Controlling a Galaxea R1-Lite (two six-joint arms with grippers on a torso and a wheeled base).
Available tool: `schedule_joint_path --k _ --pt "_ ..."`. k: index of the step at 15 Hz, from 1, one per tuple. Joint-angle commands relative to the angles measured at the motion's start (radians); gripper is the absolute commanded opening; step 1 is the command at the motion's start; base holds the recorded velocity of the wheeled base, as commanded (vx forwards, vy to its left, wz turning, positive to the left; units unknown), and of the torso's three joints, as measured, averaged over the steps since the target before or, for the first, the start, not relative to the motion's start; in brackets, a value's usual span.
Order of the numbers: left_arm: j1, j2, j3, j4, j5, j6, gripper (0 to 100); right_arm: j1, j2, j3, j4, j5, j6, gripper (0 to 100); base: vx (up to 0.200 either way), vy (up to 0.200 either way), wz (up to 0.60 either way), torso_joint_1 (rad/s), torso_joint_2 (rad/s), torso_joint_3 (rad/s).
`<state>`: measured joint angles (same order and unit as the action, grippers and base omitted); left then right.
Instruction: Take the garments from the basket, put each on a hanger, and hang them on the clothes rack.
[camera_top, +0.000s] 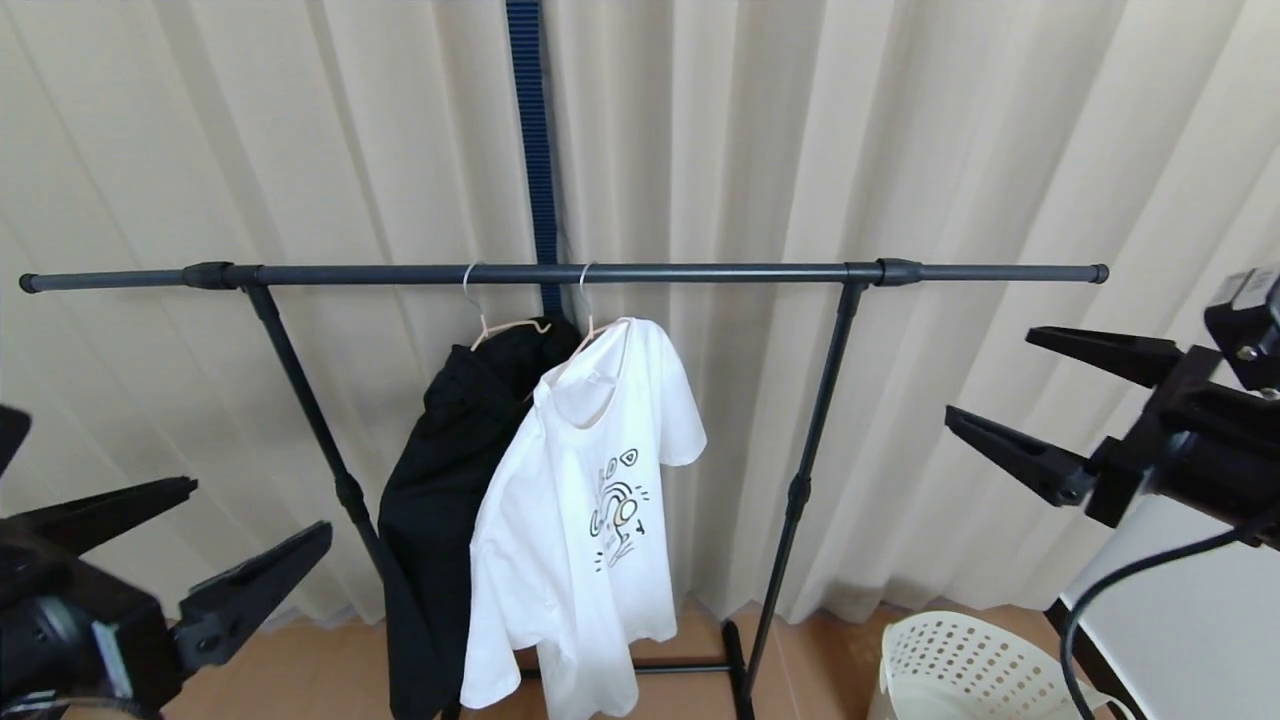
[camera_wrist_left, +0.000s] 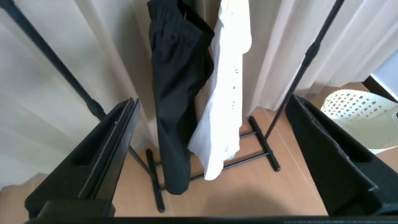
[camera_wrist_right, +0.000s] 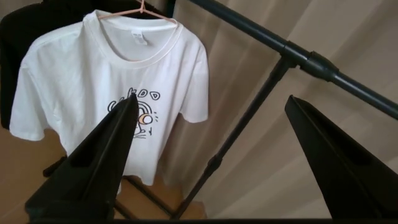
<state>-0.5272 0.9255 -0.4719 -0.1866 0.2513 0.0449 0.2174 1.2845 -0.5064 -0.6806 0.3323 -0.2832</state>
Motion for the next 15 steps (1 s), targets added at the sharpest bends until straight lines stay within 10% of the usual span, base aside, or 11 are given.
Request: schedule_joint_path --k 1,8,15 --pt "-0.017 -0.215 0.119 0.001 0.0 0.012 100 0.003 -0.312 0.1 0.197 -0.075 0.029 100 0.0 0.0 0.0 0.0 0.0 0.0" --pt "0.039 -0.725 0.266 0.397 -0.003 0.004 100 -0.013 -0.866 0.404 0.648 -0.093 0.039 100 0.0 0.0 0.0 0.0 0.0 0.0" --pt "0.104 -0.847 0.337 0.435 -0.049 0.001 100 -0.145 -1.139 0.424 0.837 -0.119 0.088 100 0.0 0.0 0.0 0.0 0.0 0.0"
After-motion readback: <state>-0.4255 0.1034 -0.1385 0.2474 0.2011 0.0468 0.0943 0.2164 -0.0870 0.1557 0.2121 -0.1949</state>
